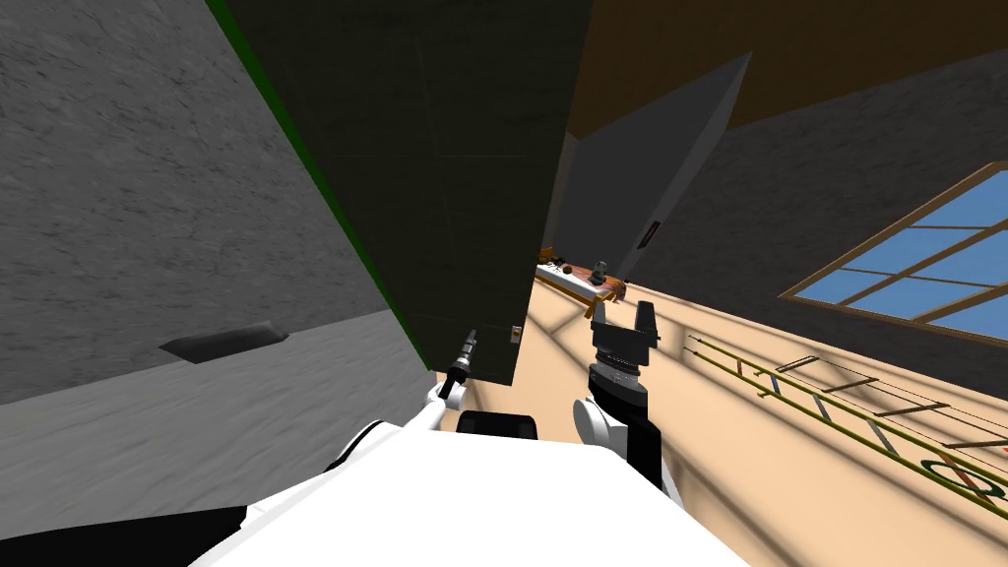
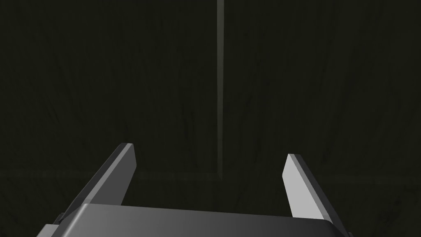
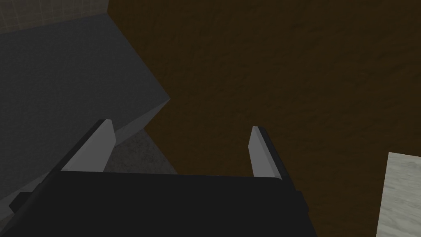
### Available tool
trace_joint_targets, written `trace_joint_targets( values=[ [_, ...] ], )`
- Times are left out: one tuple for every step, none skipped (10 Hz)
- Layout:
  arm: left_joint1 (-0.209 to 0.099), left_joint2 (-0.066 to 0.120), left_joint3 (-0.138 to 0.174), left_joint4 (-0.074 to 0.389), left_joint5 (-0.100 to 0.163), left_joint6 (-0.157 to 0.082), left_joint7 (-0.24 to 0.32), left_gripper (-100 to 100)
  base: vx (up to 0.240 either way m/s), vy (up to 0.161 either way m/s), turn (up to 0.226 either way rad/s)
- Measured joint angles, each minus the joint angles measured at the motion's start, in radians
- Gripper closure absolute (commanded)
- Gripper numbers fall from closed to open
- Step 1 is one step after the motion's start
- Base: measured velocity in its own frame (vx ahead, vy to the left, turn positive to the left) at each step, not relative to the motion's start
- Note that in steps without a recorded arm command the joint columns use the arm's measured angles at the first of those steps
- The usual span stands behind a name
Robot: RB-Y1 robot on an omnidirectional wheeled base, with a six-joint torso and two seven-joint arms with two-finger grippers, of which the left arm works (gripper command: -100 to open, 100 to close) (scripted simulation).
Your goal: Push the door open
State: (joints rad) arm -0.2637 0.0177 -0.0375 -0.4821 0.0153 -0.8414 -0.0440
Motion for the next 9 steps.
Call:
trace_joint_targets(
  values=[
    [-0.011,-0.005,0.005,0.022,-0.003,-0.008,0.003,-100,-0.082,-0.122,-0.005],
    [-0.018,-0.014,0.011,0.039,-0.007,-0.020,0.008,-100,-0.124,-0.144,0.002],
    [-0.009,-0.022,0.013,0.015,-0.013,-0.009,0.011,-100,-0.118,-0.148,0.003],
    [-0.013,-0.030,0.017,0.020,-0.016,-0.006,0.012,-100,-0.135,-0.149,-0.002],
    [-0.019,-0.037,0.020,0.032,-0.018,-0.013,0.012,-100,-0.121,-0.145,-0.004],
    [-0.019,-0.043,0.023,0.036,-0.020,-0.016,0.013,-100,-0.118,-0.131,-0.002],
    [-0.027,-0.047,0.026,0.050,-0.021,-0.023,0.015,-100,-0.126,-0.126,-0.006],
    [-0.025,-0.052,0.027,0.046,-0.024,-0.023,0.017,-100,-0.135,-0.173,-0.010],
    [-0.025,-0.056,0.029,0.046,-0.025,-0.022,0.018,-100,-0.053,-0.137,-0.014]
  ],
)
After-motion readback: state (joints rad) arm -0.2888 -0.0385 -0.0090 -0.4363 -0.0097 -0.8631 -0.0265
